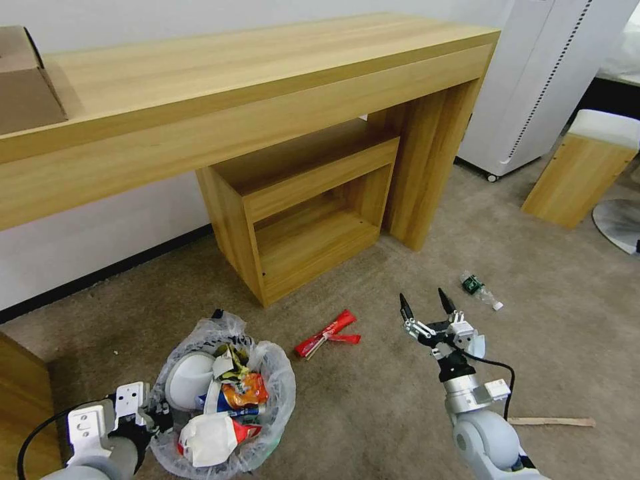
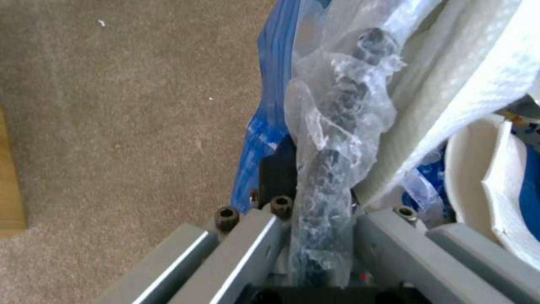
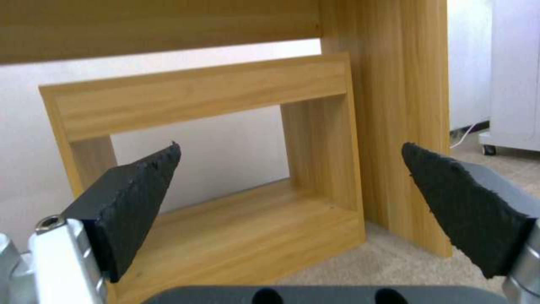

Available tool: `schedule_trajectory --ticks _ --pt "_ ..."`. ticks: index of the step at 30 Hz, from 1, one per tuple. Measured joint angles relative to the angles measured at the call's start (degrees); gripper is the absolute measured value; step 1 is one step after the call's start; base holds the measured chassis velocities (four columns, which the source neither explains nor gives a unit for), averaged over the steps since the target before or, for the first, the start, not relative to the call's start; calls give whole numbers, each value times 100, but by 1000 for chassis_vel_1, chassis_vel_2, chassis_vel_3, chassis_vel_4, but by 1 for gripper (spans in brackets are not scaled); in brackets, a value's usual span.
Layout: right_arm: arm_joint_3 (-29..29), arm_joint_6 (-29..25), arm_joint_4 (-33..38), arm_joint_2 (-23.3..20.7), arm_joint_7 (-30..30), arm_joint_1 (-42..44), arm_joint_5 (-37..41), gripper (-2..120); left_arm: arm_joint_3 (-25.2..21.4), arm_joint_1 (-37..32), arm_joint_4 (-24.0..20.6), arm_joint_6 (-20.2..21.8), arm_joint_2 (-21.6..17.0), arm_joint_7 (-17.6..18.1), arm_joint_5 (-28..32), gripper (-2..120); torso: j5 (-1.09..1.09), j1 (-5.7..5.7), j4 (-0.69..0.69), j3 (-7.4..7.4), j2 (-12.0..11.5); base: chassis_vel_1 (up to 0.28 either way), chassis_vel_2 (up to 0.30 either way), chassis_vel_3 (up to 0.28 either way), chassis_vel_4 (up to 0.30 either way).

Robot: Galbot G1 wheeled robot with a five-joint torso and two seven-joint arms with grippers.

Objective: Pick up the trash bin and place the garbage on the floor into it.

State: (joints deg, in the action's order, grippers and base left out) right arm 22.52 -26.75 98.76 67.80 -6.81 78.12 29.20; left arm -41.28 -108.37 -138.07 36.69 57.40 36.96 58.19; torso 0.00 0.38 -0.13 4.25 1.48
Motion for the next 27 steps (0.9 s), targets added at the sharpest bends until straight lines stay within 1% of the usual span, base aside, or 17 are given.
schedule_trajectory --ticks 6,8,17,21,25,27 --pt "11 42 -7 -9 -94 -14 -6 100 -3 -13 -1 0 20 1 -4 0 1 0 0 1 0 0 0 0 0" --pt "-6 49 -51 -8 -207 -19 -95 100 -6 -40 -20 0 58 7 -38 0 0 0 0 0 0 0 0 0 0" --pt "-114 49 -50 80 -245 -35 -127 100 -62 -153 -114 4 90 -4 -98 0 1 -1 0 0 0 -14 16 14 -21" --pt "-115 47 -45 95 -246 -3 -151 100 -61 -163 -124 5 90 -7 -117 0 0 -1 0 0 0 -96 92 97 -109" --pt "-84 46 -33 44 -235 26 -153 100 -54 -164 -129 5 77 -12 -126 0 -1 0 0 1 0 -167 155 152 -175" --pt "-70 41 -28 12 -210 32 -153 100 -52 -163 -131 5 66 -14 -128 0 2 0 0 1 0 -192 153 172 -171"
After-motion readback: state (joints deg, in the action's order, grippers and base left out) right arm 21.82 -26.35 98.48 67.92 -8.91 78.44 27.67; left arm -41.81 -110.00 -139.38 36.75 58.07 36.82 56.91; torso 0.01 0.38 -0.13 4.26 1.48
